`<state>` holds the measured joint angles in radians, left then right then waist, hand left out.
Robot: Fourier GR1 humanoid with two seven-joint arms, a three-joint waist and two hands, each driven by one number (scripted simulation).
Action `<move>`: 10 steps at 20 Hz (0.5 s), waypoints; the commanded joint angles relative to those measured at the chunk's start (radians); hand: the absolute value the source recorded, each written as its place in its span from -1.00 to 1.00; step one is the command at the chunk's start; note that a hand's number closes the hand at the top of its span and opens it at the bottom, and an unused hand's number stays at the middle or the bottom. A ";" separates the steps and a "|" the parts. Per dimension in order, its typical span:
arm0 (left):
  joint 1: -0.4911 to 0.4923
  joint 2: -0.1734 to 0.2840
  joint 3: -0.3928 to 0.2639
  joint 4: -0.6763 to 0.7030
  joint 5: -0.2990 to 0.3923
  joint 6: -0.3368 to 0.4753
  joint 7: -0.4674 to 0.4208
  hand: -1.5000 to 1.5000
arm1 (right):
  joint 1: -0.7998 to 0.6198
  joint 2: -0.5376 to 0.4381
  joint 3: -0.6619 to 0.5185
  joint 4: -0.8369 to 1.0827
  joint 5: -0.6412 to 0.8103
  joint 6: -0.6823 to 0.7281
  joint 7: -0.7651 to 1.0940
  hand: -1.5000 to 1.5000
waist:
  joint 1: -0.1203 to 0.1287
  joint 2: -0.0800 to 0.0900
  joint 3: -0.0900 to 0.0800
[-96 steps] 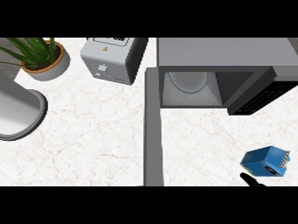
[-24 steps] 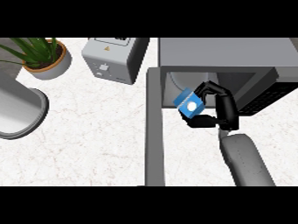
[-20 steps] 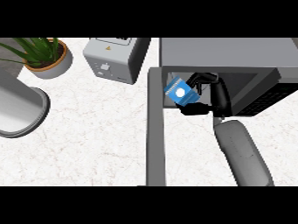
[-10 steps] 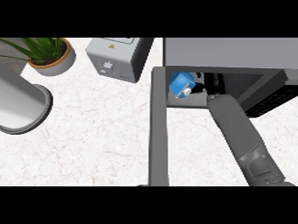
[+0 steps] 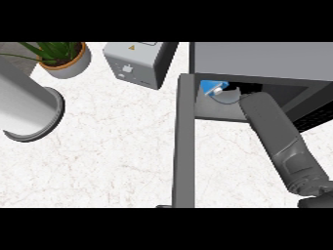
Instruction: Pick up the milk, place it into the microwave and close the microwave
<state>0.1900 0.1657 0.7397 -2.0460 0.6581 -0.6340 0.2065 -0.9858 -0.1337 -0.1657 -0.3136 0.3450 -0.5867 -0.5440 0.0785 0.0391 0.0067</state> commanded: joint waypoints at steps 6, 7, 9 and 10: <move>-0.044 0.009 -0.033 0.008 -0.030 0.017 0.014 -1.00 | -0.095 -0.110 0.004 0.110 0.066 -0.129 -0.025 1.00 | 0.026 0.012 -0.003; -0.053 0.023 -0.035 0.020 -0.010 0.012 0.019 -1.00 | -0.080 -0.102 0.009 0.122 0.075 -0.153 -0.041 1.00 | 0.027 0.012 -0.003; -0.049 -0.003 -0.046 0.036 -0.033 -0.010 -0.007 -1.00 | -0.056 -0.127 0.027 0.145 0.105 -0.206 -0.052 1.00 | 0.041 0.026 -0.004; -0.034 -0.018 -0.056 0.009 -0.041 -0.011 -0.003 -1.00 | -0.061 -0.133 0.030 0.173 0.108 -0.171 -0.036 1.00 | 0.043 0.019 -0.003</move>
<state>0.1555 0.1643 0.7028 -2.0311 0.6352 -0.6354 0.2097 -1.0353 -0.2200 -0.1464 -0.1890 0.4265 -0.7442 -0.5869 0.1101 0.0571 0.0059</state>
